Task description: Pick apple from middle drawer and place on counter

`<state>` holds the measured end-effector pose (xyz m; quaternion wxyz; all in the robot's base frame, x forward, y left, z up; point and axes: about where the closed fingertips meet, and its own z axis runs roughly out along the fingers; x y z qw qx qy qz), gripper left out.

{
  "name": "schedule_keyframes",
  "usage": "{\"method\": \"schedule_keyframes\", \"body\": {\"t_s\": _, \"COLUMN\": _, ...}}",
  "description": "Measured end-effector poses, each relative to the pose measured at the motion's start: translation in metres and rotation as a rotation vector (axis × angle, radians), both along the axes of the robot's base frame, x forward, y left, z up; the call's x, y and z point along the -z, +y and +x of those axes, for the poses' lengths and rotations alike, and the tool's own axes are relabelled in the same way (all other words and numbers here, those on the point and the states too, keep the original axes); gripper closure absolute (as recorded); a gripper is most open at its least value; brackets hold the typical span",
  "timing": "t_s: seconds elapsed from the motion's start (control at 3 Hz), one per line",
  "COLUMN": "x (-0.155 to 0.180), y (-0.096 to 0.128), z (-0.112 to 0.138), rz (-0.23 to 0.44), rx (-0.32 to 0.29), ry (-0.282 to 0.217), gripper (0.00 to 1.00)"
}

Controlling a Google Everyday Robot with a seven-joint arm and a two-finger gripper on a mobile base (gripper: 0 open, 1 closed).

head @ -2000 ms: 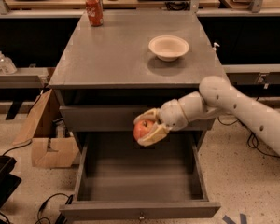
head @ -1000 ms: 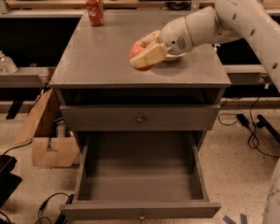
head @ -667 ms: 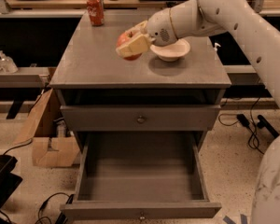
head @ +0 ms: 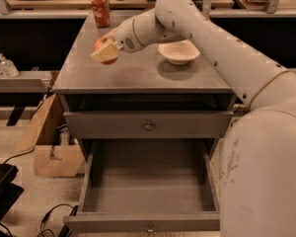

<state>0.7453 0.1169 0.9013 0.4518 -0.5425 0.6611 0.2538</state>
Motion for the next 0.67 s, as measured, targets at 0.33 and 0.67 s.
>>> {"method": "schedule_keyframes", "body": {"t_s": 0.33, "x": 0.027, "y": 0.042, "z": 0.017, "rz": -0.060, "rx": -0.001, "ry": -0.005, "gripper": 1.00}}
{"method": "schedule_keyframes", "body": {"t_s": 0.67, "x": 0.063, "y": 0.068, "z": 0.032, "rz": -0.126, "rx": -0.011, "ry": 0.005, "gripper": 0.97}}
